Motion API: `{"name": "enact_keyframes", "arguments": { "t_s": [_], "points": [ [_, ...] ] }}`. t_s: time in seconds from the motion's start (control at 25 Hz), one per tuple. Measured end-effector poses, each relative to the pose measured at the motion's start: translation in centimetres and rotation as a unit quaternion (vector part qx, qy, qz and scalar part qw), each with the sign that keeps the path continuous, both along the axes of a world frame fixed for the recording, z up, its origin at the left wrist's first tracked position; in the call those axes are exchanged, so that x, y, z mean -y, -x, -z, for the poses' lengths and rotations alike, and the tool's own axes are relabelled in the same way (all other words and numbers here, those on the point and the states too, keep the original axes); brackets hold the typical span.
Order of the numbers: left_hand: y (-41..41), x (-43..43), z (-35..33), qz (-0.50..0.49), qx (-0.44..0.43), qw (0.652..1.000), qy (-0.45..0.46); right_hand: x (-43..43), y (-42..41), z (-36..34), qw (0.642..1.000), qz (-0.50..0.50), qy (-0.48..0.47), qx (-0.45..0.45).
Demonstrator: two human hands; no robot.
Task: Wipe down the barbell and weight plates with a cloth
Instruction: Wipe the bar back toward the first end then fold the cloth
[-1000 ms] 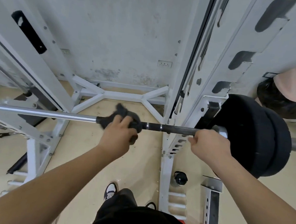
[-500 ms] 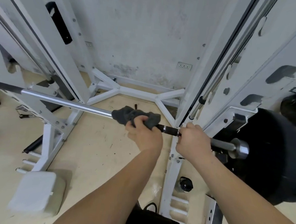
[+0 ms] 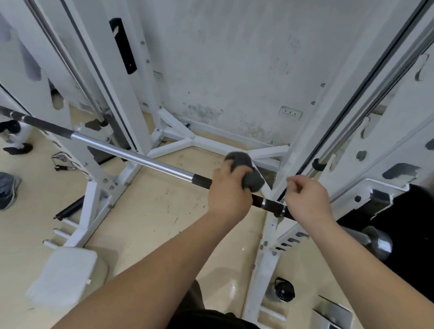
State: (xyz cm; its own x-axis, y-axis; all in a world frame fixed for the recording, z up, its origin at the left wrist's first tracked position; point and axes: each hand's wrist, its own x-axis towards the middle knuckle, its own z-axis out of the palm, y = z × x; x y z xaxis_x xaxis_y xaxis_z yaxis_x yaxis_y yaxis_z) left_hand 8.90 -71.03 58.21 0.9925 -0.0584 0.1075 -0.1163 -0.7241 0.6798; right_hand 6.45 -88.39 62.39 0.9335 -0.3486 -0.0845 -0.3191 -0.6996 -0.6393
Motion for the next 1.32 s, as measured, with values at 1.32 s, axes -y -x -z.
{"name": "enact_keyframes", "arguments": {
  "t_s": [1.32],
  "points": [
    [-18.8, -50.0, -1.9, -0.185, 0.067, 0.980, -0.026, -45.2, -22.4, 1.0, 0.974, -0.203, -0.062, -0.076]
  ]
}}
